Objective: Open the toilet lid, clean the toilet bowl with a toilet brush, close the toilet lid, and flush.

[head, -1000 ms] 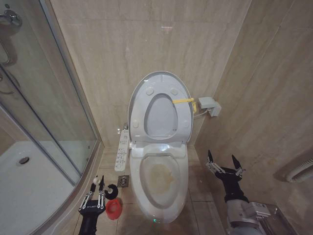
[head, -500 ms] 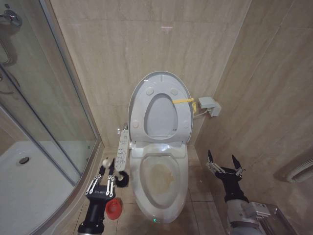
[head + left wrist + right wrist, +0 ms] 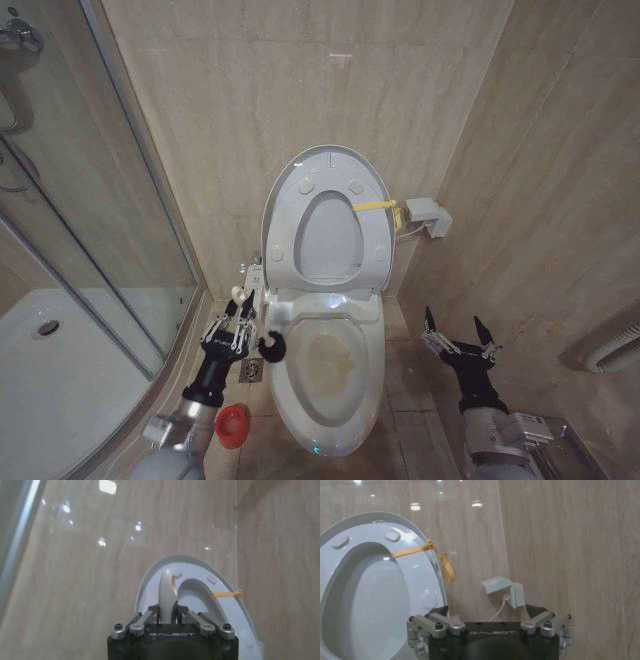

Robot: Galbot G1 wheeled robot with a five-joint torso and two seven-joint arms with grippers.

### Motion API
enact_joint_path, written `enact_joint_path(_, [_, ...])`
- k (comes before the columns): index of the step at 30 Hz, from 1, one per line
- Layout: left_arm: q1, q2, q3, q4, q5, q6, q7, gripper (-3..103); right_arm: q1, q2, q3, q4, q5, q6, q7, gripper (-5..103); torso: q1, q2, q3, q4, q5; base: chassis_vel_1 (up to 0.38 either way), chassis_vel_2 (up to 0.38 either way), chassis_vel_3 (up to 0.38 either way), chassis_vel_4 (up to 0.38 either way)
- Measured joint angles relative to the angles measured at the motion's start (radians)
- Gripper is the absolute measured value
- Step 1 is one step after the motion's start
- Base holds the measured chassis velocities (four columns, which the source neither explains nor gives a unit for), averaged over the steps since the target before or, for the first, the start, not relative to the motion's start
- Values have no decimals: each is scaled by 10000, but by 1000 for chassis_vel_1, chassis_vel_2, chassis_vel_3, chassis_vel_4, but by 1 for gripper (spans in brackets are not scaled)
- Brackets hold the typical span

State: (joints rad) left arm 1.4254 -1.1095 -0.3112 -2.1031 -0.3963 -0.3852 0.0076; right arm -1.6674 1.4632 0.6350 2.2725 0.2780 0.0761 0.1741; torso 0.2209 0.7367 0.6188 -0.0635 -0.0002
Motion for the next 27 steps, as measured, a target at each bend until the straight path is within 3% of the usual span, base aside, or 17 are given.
enact_joint_path(6, [-1121,362,1013,814,-783,218,433,22,0,0,0,0,0,0,0,100,0,0,0,-3,1,0,0,0,0])
enact_joint_path(14, [-2671,483,2426,2158,-1030,438,447,22,0,0,0,0,0,0,0,100,-1,0,0,-4,2,0,0,0,0])
enact_joint_path(20, [-4374,334,3338,3810,-1057,593,421,22,0,0,0,0,0,0,0,100,-1,-1,0,-6,1,0,0,0,0])
enact_joint_path(27, [-5243,-2,3921,4696,-1131,851,437,22,0,0,0,0,0,0,0,100,-1,0,-1,-1,3,0,0,0,0])
